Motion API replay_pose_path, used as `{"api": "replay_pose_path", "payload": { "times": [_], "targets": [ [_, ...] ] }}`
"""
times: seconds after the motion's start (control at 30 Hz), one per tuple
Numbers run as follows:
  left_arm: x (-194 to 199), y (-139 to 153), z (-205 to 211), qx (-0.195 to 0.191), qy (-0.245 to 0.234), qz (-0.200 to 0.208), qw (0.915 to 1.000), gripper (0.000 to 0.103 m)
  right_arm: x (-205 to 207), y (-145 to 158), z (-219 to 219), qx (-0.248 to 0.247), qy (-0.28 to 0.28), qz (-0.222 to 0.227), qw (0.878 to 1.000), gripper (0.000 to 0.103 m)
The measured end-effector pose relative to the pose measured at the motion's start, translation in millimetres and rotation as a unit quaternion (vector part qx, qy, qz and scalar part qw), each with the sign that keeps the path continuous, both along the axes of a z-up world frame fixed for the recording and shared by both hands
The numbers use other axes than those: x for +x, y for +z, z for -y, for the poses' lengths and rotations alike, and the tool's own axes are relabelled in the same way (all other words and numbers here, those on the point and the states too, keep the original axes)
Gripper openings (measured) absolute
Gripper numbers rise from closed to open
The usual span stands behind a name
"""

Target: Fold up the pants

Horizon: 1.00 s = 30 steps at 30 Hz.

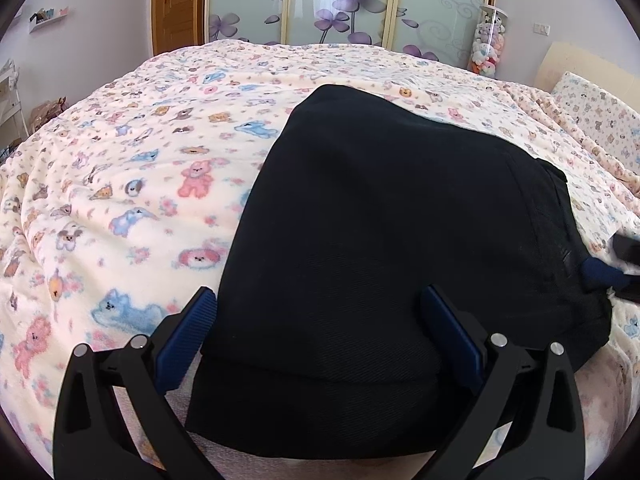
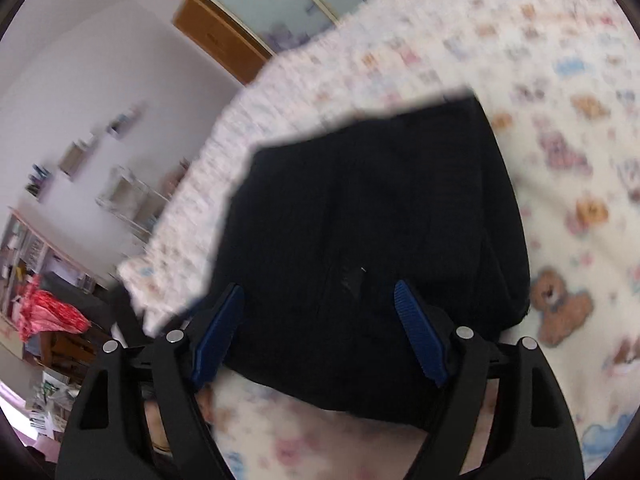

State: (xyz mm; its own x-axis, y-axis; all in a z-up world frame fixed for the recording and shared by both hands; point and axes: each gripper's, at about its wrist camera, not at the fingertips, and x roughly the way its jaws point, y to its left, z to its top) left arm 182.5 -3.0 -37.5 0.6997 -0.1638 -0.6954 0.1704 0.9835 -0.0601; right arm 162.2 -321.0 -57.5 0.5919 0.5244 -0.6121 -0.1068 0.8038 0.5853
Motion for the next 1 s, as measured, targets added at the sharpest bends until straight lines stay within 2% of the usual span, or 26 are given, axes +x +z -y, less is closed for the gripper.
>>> {"api": "replay_pose_path", "payload": {
  "times": [0.07, 0.13, 0.23, 0.33, 0.4, 0.47, 0.57, 0.77, 0.9, 1.0],
  "targets": [
    [-1, 2, -3, -0.01, -0.004, 0.0, 0.9999, 0.101, -2, 7, -1, -0.003, 0.0, 0.004, 1.0, 0.079],
    [-2, 8, -11, -0.035, -0.012, -0.006, 0.9993, 0.101, -8, 24, 7, 0.021, -0.001, 0.021, 1.0, 0.08],
    [-1, 28, -34, -0.066, -0.006, 0.011, 0.9977, 0.101, -10, 38, 35, 0.012, -0.048, 0.051, 0.997, 0.08],
    [9, 41, -49, -0.068, 0.005, 0.012, 0.9976, 0.101, 3, 27, 66, 0.015, -0.09, 0.004, 0.996, 0.08],
    [16, 47, -52, -0.047, 0.012, 0.019, 0.9987, 0.101, 12, 14, 72, -0.006, -0.095, -0.024, 0.995, 0.08],
    [20, 48, -45, 0.004, 0.014, 0.025, 0.9996, 0.101, 17, 4, 70, -0.025, -0.097, -0.037, 0.994, 0.08],
    [18, 46, -35, 0.045, 0.005, 0.032, 0.9985, 0.101, 16, -9, 71, -0.024, -0.098, -0.044, 0.994, 0.08],
    [16, 40, -27, 0.058, 0.001, 0.028, 0.998, 0.101, 14, -16, 64, -0.03, -0.076, -0.041, 0.996, 0.08],
    [16, 37, -24, 0.062, 0.0, 0.025, 0.9978, 0.101, 16, -12, 48, -0.039, -0.031, -0.027, 0.998, 0.08],
    [14, 33, -21, 0.07, 0.0, 0.024, 0.9972, 0.101, 17, -15, 46, -0.048, -0.033, -0.029, 0.998, 0.08]
  ]
}}
